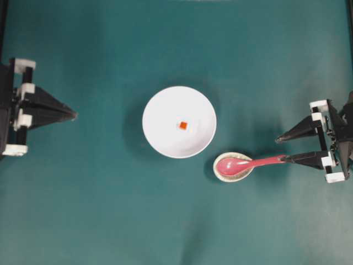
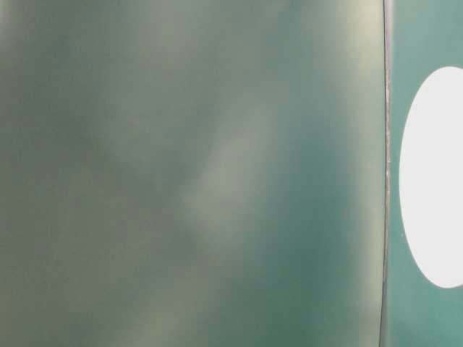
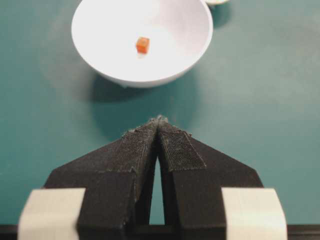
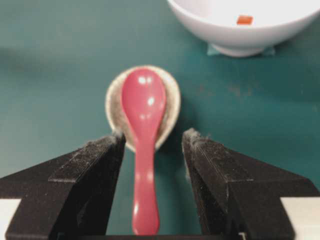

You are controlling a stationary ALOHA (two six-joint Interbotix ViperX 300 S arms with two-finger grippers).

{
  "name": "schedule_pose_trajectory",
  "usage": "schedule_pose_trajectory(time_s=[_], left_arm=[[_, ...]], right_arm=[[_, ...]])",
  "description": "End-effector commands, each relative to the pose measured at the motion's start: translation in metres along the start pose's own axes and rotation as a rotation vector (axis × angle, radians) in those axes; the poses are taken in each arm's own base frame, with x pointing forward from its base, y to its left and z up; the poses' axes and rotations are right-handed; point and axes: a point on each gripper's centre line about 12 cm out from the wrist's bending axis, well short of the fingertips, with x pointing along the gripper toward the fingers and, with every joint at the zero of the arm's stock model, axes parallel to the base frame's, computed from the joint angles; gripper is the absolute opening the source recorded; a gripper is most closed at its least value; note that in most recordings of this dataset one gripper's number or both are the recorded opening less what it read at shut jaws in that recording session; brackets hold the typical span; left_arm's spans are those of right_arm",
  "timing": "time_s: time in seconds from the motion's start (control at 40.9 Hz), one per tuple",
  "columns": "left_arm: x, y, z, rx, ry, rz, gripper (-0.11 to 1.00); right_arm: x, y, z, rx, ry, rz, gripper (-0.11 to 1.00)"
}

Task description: Grip the spoon and scoop the red block from the bowl with right arm.

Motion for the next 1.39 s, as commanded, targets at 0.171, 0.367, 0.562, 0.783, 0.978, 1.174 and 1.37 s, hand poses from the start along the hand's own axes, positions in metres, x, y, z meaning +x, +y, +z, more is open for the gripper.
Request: schedule_pose_trajectory(time_s=[0.171, 0.367, 0.562, 0.783, 0.978, 1.174, 1.37], left_arm=[[0.0, 0.001, 0.01, 0.0, -0.024, 0.005, 0.0], [0.0, 0.001, 0.01, 0.003, -0.024, 0.005, 0.0], [0.0, 0.001, 0.01, 0.002, -0.024, 0.005, 0.0], [0.0, 0.003, 0.01, -0.001, -0.024, 0.014, 0.0], [0.0, 0.004, 0.009, -0.001, -0.023, 0.017, 0.0], [0.0, 0.004, 0.009, -0.002, -0.021, 0.016, 0.0], [0.0, 0.004, 0.009, -0.001, -0.023, 0.017, 0.0]], right_arm=[[0.002, 0.001, -0.007, -0.003, 0.016, 0.003, 0.56], [0.005, 0.001, -0.013, -0.013, 0.039, -0.002, 0.56], [0.01, -0.001, -0.018, -0.001, 0.048, -0.014, 0.56], [0.015, 0.002, -0.024, 0.004, 0.047, -0.002, 0.55], [0.022, 0.004, -0.03, -0.011, 0.065, 0.004, 0.55], [0.023, 0.004, -0.036, -0.021, 0.079, 0.0, 0.55], [0.025, 0.006, -0.04, -0.029, 0.093, 0.009, 0.55]])
